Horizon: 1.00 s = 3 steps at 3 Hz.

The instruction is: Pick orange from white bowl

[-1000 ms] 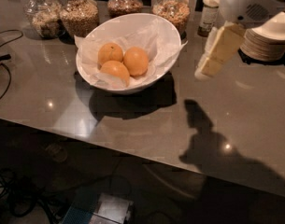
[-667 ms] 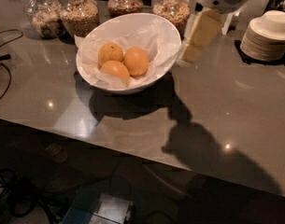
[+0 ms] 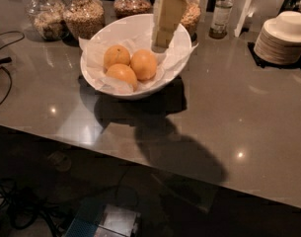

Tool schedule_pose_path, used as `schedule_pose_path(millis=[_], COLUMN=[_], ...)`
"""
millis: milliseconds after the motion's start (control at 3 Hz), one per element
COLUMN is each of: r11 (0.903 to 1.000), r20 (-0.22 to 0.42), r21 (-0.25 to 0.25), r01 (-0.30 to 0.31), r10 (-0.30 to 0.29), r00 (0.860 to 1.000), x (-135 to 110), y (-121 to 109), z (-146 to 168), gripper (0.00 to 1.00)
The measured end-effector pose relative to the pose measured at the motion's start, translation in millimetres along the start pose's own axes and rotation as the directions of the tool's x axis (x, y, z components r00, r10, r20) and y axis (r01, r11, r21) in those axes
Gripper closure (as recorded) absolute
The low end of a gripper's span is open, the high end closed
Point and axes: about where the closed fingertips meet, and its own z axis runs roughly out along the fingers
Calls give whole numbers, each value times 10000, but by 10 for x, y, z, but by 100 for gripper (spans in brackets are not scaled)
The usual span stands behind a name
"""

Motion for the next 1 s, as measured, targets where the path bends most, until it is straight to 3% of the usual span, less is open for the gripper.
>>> schedule_pose_path(millis=[333,667,1000], r11=[9963,9950,9972], r20=[-478,-759,-811], r21=[-269,-365,-288], r01=[811,927,692], r10=[-823,-953,-713], r00=[9955,9926,9942], x=[-190,-197,-91], y=[-150,-321,-485], z=[232,456,625], gripper=[0,0,0])
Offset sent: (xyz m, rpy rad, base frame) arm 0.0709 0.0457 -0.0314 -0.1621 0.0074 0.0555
